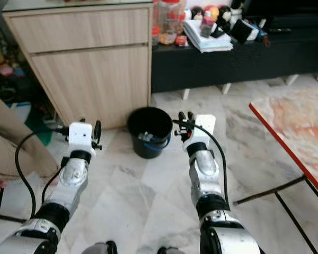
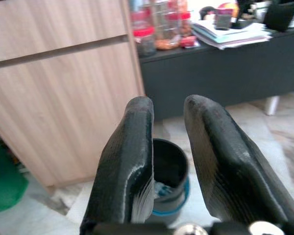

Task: Picking trash to rubbish bin

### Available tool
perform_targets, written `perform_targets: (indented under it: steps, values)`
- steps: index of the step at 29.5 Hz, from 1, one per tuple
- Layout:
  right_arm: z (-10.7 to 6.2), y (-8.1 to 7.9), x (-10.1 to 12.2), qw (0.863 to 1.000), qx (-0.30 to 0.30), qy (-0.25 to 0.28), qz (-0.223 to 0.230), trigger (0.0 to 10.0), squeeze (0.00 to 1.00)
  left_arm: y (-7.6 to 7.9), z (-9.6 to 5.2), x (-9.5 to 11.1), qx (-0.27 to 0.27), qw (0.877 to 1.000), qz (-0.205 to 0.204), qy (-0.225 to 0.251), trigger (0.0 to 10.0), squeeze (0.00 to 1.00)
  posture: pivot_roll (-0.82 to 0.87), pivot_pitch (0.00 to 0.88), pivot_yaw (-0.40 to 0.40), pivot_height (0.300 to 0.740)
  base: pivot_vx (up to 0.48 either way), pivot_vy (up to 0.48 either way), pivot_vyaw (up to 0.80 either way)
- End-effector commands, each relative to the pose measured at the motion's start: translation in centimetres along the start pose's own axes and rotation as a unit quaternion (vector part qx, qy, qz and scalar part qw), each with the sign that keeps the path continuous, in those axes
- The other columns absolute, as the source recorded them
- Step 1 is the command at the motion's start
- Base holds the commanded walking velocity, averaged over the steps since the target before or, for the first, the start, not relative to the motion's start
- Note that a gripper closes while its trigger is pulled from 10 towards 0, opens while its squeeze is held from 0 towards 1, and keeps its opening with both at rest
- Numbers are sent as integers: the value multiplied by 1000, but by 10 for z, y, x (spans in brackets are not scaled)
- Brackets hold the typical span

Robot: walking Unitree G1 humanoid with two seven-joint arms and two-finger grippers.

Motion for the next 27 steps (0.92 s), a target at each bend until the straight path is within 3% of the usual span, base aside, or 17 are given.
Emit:
perform_targets:
  steps: [1,15,21,27]
  values:
    - [1,-1,0,1000,1,-2,-2,10000,0,3,-1,1,-5,1000,-4,1,10000,0,49,135,-61,740,0,0,-775]
    - [7,-11,5,1000,11,5,-11,10000,0,-7,-1,4,15,1000,9,10,10000,0,60,153,-68,740,0,0,-775]
    - [8,-12,8,1000,13,8,-12,10000,0,-5,-1,5,14,1000,4,12,10000,0,57,154,-73,740,0,-340,-775]
    - [9,-14,8,1000,15,8,-12,10000,0,-6,1,10,16,1000,0,20,10000,0,59,153,-74,740,0,0,-775]
Point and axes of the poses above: a point about 5 cm out from each wrist's last joint towards the gripper, its own z axis pointing out of the wrist towards the gripper, its own x axis along the axis of the wrist's last joint, y = z × x, the point moved 5 cm from there along z, pointing out of the wrist towards the gripper, and after that the axes turned 7 degrees about z, right-handed, at the moved point
